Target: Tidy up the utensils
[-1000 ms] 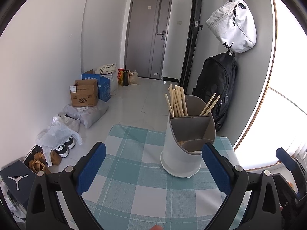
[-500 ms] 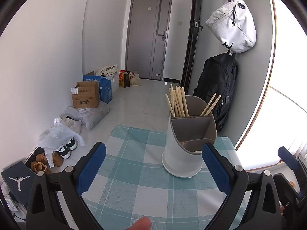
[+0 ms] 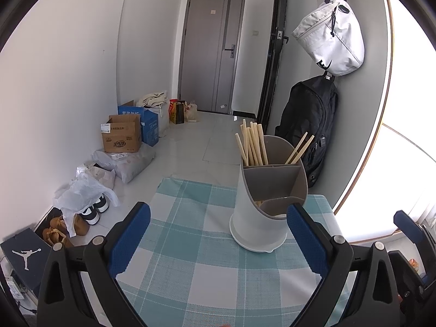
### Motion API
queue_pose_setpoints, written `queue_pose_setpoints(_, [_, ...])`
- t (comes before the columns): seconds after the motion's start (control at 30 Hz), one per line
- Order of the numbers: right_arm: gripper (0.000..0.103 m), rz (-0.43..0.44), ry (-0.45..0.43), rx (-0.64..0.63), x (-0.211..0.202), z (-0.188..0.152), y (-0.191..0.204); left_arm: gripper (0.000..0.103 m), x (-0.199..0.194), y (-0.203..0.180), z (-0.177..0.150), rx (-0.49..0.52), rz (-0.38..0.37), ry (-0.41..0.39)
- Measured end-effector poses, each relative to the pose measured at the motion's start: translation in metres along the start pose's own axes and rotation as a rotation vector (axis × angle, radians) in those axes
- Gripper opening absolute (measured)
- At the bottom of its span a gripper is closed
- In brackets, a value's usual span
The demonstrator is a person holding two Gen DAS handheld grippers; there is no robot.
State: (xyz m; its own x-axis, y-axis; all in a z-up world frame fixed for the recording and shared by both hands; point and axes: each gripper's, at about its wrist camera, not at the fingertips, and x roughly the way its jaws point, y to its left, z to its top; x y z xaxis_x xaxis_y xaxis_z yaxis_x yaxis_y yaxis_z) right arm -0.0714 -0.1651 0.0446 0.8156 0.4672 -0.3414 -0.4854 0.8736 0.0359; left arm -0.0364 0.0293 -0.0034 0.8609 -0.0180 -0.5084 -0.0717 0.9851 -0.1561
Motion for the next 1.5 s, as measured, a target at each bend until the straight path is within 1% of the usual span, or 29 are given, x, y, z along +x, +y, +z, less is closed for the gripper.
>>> queue_pose_setpoints(1.37, [0.103,0.003,0.002,-0.017,0.0006,0.0003,0.0008,0.098,0.0042,0.0009,-0.0032,-0.002,-0.002,0.024])
queue_pose_setpoints(1.5, [0.103,0.004,0.006,-0.014,0.0012,0.0003,0.0007,0.098,0.0047,0.0017,-0.0039,-0.004,0.012,0.026])
